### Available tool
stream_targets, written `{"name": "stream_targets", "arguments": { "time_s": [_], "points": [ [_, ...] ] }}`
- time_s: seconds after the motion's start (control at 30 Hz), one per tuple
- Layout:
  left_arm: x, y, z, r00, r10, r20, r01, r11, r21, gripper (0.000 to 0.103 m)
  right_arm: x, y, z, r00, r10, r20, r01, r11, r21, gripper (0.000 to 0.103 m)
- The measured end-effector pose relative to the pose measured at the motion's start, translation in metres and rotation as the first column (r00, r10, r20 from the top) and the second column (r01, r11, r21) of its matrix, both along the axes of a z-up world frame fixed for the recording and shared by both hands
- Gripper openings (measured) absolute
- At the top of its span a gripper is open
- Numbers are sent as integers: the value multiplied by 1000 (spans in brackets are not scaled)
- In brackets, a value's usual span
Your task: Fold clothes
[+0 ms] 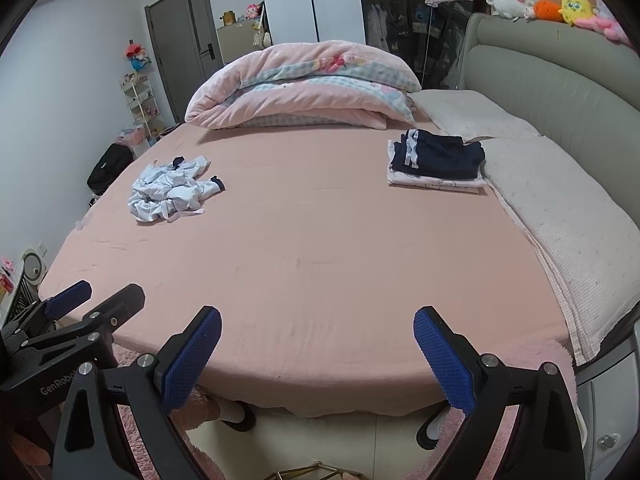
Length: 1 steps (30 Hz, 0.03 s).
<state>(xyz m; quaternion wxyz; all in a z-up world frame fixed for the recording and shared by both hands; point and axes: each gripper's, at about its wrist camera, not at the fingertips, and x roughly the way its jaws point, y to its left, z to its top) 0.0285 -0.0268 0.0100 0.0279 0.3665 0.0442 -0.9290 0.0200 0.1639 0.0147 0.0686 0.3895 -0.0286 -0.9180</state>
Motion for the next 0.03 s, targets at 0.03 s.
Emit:
{"name": "stream_targets", "arguments": {
  "time_s": [0.03],
  "points": [
    [1, 0, 1, 1000, 6, -6, -6, 1000, -3, 89, -1, 0, -1, 1000, -1, 2, 1, 1000, -1, 97]
  ]
}}
